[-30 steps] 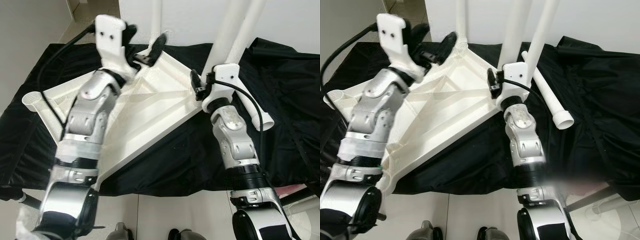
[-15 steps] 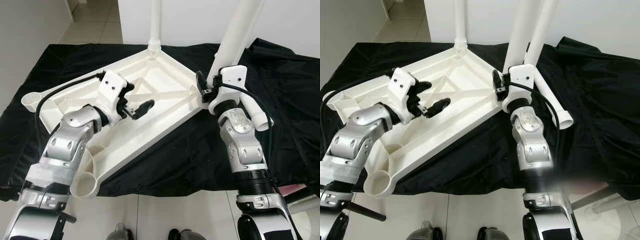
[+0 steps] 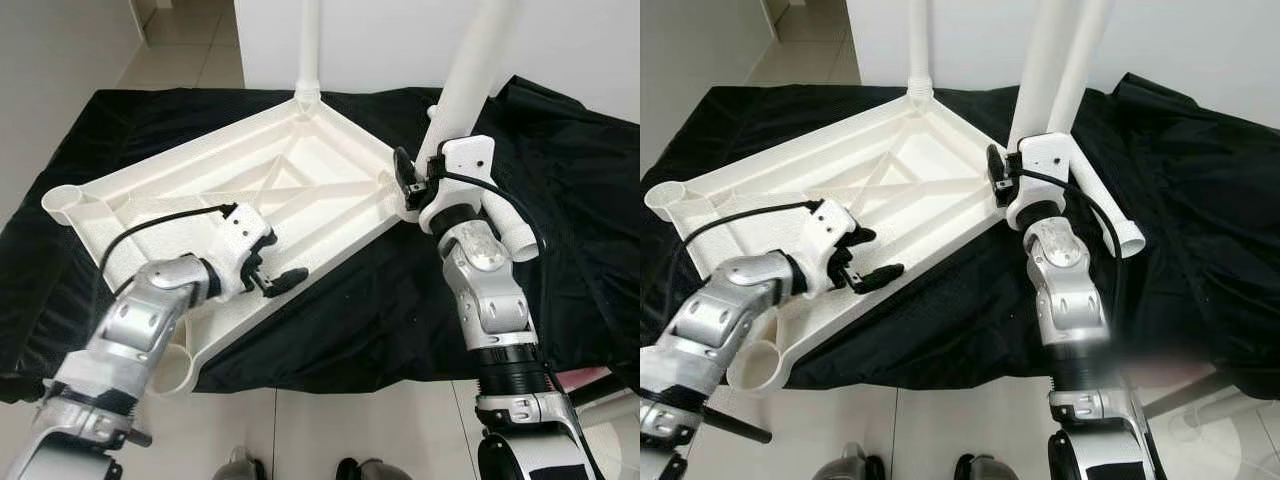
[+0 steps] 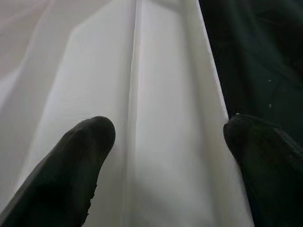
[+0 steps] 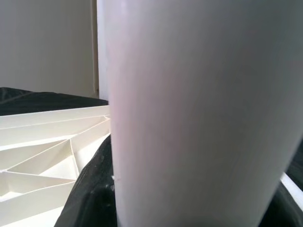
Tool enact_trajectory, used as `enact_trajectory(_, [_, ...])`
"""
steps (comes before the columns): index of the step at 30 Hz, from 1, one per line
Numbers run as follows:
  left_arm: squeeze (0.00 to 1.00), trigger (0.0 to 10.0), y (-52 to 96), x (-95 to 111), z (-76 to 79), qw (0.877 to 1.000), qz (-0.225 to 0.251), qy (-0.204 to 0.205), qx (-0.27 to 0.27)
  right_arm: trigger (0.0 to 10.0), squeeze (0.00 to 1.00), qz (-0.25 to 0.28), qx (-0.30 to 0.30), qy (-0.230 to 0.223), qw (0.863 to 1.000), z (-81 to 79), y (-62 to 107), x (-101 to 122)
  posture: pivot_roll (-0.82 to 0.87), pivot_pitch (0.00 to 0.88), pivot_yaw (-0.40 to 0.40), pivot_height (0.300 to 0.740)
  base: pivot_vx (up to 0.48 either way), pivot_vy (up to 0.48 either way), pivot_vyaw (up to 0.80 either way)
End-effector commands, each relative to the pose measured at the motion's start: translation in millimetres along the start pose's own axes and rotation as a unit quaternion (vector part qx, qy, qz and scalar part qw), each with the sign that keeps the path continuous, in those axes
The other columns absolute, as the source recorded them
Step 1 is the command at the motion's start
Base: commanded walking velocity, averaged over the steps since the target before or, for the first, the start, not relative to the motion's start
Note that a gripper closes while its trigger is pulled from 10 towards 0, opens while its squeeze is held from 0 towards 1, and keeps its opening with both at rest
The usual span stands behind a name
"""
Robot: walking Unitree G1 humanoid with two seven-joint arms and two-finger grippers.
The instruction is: Building children table
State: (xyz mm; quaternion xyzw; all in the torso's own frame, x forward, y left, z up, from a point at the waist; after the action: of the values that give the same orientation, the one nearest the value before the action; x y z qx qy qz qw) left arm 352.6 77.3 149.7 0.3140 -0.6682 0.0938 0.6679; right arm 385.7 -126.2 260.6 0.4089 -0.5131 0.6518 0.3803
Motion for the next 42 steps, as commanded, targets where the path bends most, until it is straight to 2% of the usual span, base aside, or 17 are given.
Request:
enact_trajectory(1, [0.0, 10.0, -0.9, -6.1, -16.6, 0.997, -0.017, 0.007, 0.08, 10.0, 0.0, 0.001, 0.002, 0.001, 1.0, -1.1, 1.3, 1.0, -0.05, 0.098, -0.003, 0.74, 0.0, 0.0, 0.0])
enact_trajectory(10, [0.0, 10.0, -18.9, -6.7, -29.8, 0.989, -0.029, 0.044, 0.139, 10.0, 0.0, 0.001, 0.002, 0.002, 1.0, -2.6, 1.6, 1.4, -0.05, 0.093, 0.003, 0.74, 0.0, 0.0, 0.0])
enact_trajectory(11, [0.0, 10.0, -23.5, -6.2, -33.1, 0.985, -0.031, 0.059, 0.161, 10.0, 0.0, 0.001, 0.002, 0.002, 1.0, -3.0, 1.7, 1.5, -0.06, 0.095, 0.006, 0.74, 0.0, 0.0, 0.0])
enact_trajectory(19, [0.0, 10.0, -27.4, -8.6, -37.4, 0.977, -0.035, 0.07, 0.198, 10.0, 0.0, 0.001, 0.0, 0.002, 1.0, -3.1, 2.5, 1.6, -0.06, 0.095, 0.01, 0.74, 0.0, 0.0, 0.0])
enact_trajectory(21, [0.0, 10.0, -26.3, -8.4, -44.1, 0.968, -0.029, 0.084, 0.235, 10.0, 0.0, 0.0, -0.002, 0.002, 1.0, -2.4, 3.0, 1.4, -0.06, 0.093, 0.011, 0.74, 0.0, 0.0, 0.0])
enact_trajectory(23, [0.0, 10.0, -25.8, -8.1, -46.8, 0.964, -0.027, 0.089, 0.249, 10.0, 0.0, 0.0, -0.002, 0.002, 1.0, -2.3, 3.1, 1.3, -0.06, 0.093, 0.011, 0.74, 0.0, 0.0, 0.0])
enact_trajectory(24, [0.0, 7.7, -25.0, -7.6, -49.8, 0.959, -0.024, 0.094, 0.265, 10.0, 0.0, 0.0, -0.003, 0.002, 1.0, -2.3, 3.0, 1.4, -0.06, 0.093, 0.011, 0.74, 0.0, 0.0, 0.0])
enact_trajectory(26, [0.0, 7.7, -24.3, -7.4, -52.3, 0.955, -0.022, 0.098, 0.278, 10.0, 0.0, 0.0, -0.003, 0.002, 1.0, -2.4, 3.0, 1.6, -0.06, 0.093, 0.011, 0.74, 0.0, 0.0, 0.0])
enact_trajectory(27, [0.0, 4.0, -23.7, -8.2, -53.9, 0.952, -0.024, 0.098, 0.29, 10.0, 0.0, 0.001, -0.003, 0.003, 1.0, -2.4, 2.7, 1.7, -0.06, 0.092, 0.009, 0.74, 0.0, 0.0, 0.0])
enact_trajectory(31, [0.0, 4.0, -23.4, -8.8, -54.9, 0.949, -0.026, 0.097, 0.298, 10.0, 0.0, 0.001, -0.003, 0.003, 1.0, -2.3, 2.5, 1.8, -0.06, 0.092, 0.009, 0.74, 0.0, 0.0, 0.0])
enact_trajectory(32, [0.0, 0.0, -23.3, -8.4, -55.4, 0.947, -0.024, 0.094, 0.306, 10.0, 0.0, 0.001, -0.003, 0.003, 1.0, -2.4, 2.3, 2.1, -0.06, 0.094, 0.011, 0.74, 0.0, 0.0, 0.0])
enact_trajectory(42, [0.0, 0.0, -22.8, -3.0, -57.4, 0.934, -0.009, 0.103, 0.343, 10.0, 0.0, 0.002, -0.01, 0.003, 1.0, -0.5, 2.5, 2.7, -0.06, 0.098, 0.021, 0.74, 0.0, 0.0, 0.0])
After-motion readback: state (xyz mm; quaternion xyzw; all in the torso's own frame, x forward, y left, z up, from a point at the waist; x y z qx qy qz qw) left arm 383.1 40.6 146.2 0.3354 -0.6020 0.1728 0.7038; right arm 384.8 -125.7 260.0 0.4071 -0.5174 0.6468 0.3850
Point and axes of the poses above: a point about 5 cm out from each wrist's last joint towards the gripper, its own y axis pointing back from the gripper into the wrist, its own x axis along the axis of the wrist's last joint, z = x × y, the point moved 5 cm from there along -y, pointing out of the wrist towards the gripper, and after that the axes turned 1 degree about y, right-handed, at the moved point
